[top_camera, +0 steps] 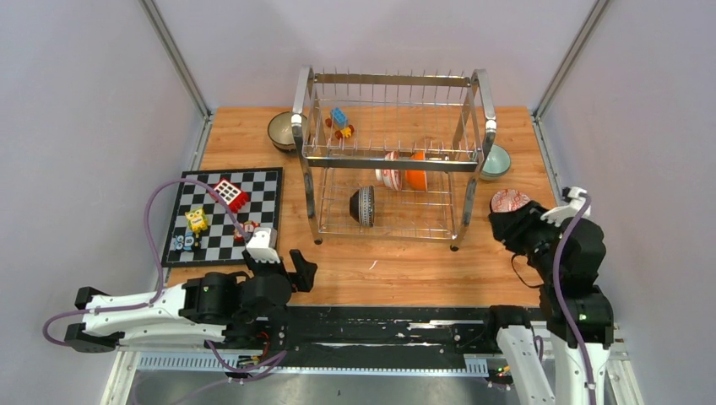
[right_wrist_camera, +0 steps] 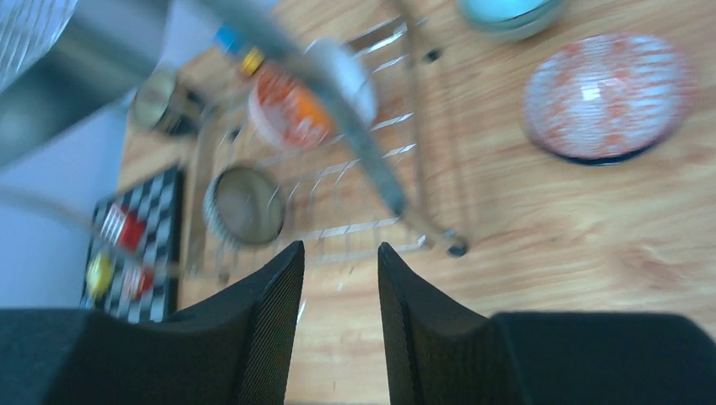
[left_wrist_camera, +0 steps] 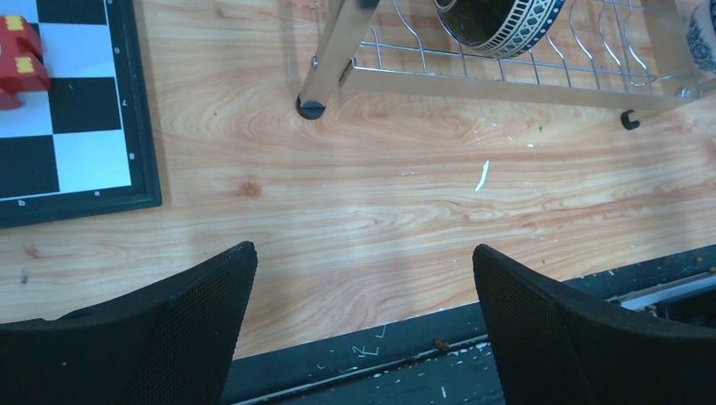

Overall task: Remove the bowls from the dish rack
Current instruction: Place the bowl with the bowl, then pick up the bowl from the dish rack.

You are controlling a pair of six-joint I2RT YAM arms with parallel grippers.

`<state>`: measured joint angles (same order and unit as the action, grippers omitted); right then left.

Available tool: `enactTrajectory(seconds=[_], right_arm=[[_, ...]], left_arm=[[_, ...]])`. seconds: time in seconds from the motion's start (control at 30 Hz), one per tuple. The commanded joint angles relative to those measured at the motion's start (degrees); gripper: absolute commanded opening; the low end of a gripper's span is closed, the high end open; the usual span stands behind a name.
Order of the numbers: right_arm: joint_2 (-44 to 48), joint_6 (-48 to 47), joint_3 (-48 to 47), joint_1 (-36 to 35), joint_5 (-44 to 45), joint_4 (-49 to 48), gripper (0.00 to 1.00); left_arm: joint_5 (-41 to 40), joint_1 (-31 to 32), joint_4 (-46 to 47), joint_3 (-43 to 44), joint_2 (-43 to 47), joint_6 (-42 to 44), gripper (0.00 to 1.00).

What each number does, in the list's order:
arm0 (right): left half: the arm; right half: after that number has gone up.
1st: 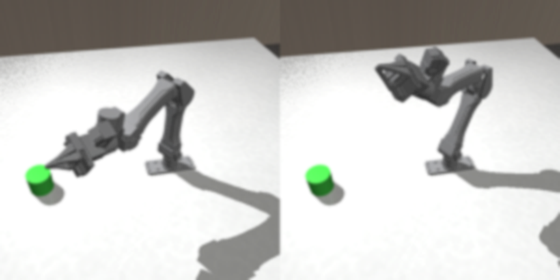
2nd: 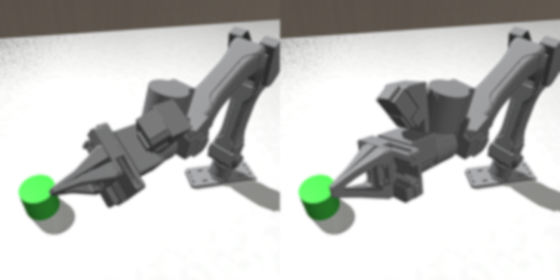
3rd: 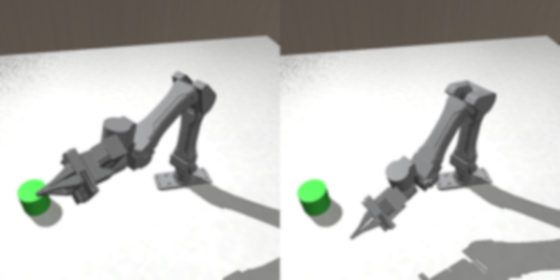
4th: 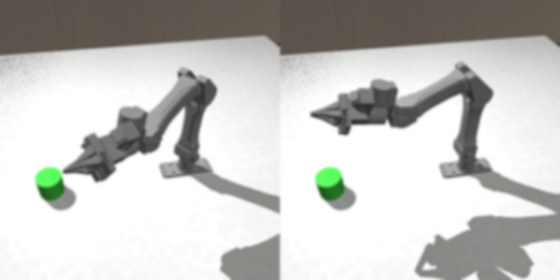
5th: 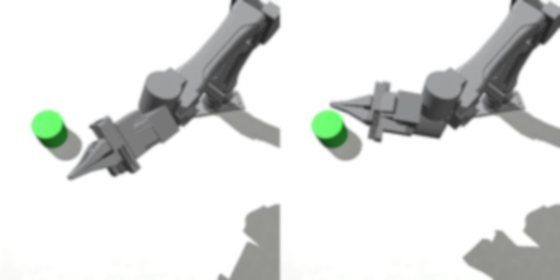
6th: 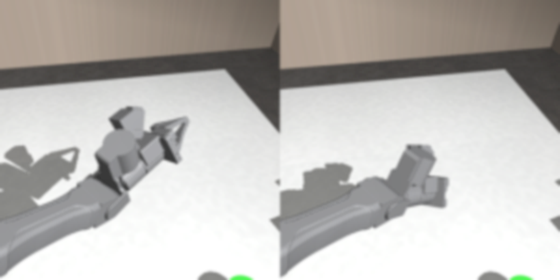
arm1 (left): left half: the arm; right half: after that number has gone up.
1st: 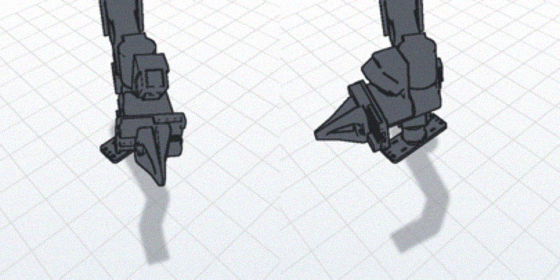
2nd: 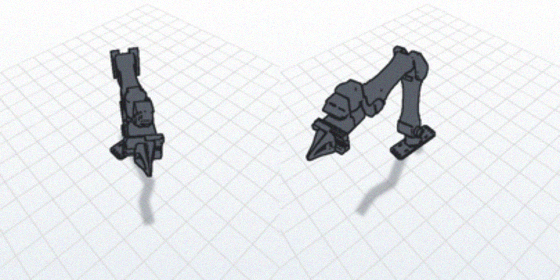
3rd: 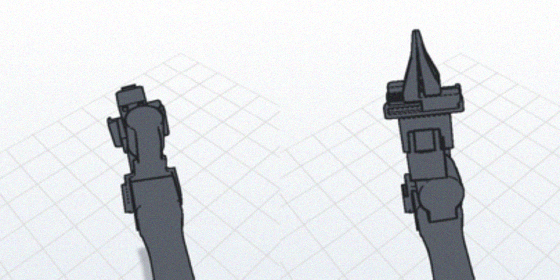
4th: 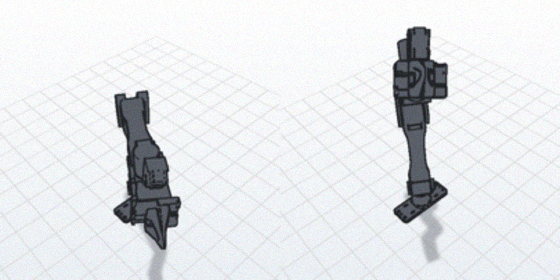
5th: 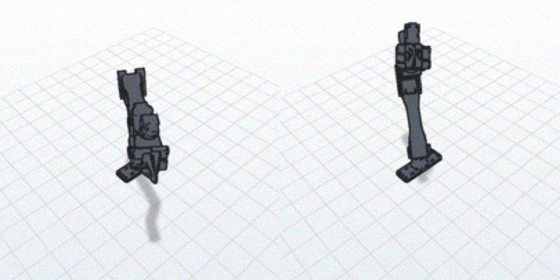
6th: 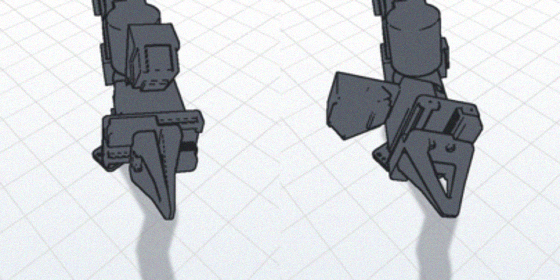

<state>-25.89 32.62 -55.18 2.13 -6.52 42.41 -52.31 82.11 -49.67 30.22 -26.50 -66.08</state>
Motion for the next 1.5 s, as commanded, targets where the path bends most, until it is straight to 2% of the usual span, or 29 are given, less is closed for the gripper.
enactTrajectory(seconds=[0.0, 0.1, 0.17, 0.3, 0.4, 0.5, 0.67, 0.87, 0.93, 1.13, 1.3, 1.47], right_arm=[[2.8, -8.4, 2.3, -5.2, -22.3, 2.6, 0.42], [5.0, -5.9, 7.3, -7.9, -33.5, -2.2, 0.44], [6.7, -3.5, 11.9, -9.4, -37.4, -5.8, 0.46], [8.5, -2.9, 16.8, -12.0, -38.1, -8.5, 0.47], [6.3, -5.2, 17.0, -14.8, -36.2, -8.2, 0.47], [2.6, -8.7, 14.7, -18.9, -31.3, -6.3, 0.47], [-1.2, -8.0, 13.5, -31.3, -19.9, -11.7, 0.47], [-7.2, -4.3, 17.3, -53.9, 7.1, -23.1, 0.45], [-8.6, -1.9, 20.4, -59.0, 15.0, -28.9, 0.44], [-14.1, 1.7, 27.2, -60.8, 25.1, -48.6, 0.46], [-21.2, 2.5, 23.3, -60.7, 31.4, -48.4, 0.62], [-30.8, 3.1, 20.2, -59.6, 27.4, -55.2, 0.71]], left_arm=[[-1.6, 0.2, 0.7, 0.8, 1.7, 7.2, 1.00], [-2.3, 0.2, -0.1, 0.5, 3.0, 7.1, 1.00], [-2.5, 0.2, 0.4, 0.1, 4.0, 7.1, 1.00], [-2.3, 0.2, 1.9, -1.0, 6.2, 7.1, 1.00], [-3.5, 0.2, 1.5, -1.6, 7.0, 5.4, 1.00], [-5.1, 0.2, 1.5, -1.8, 6.8, 3.6, 1.00], [-5.7, 0.2, 3.2, -1.3, 4.7, 4.7, 1.00], [-3.2, 0.2, 5.3, 0.6, -2.0, 9.5, 1.00], [-2.3, 0.2, 5.5, 1.9, -5.2, 11.4, 1.00], [0.3, 0.2, 5.6, 4.5, -10.3, 14.9, 1.00], [4.0, 0.2, 8.0, 3.0, -9.7, 16.4, 1.00], [6.9, 0.2, 10.2, 0.9, -6.5, 16.6, 1.00]])
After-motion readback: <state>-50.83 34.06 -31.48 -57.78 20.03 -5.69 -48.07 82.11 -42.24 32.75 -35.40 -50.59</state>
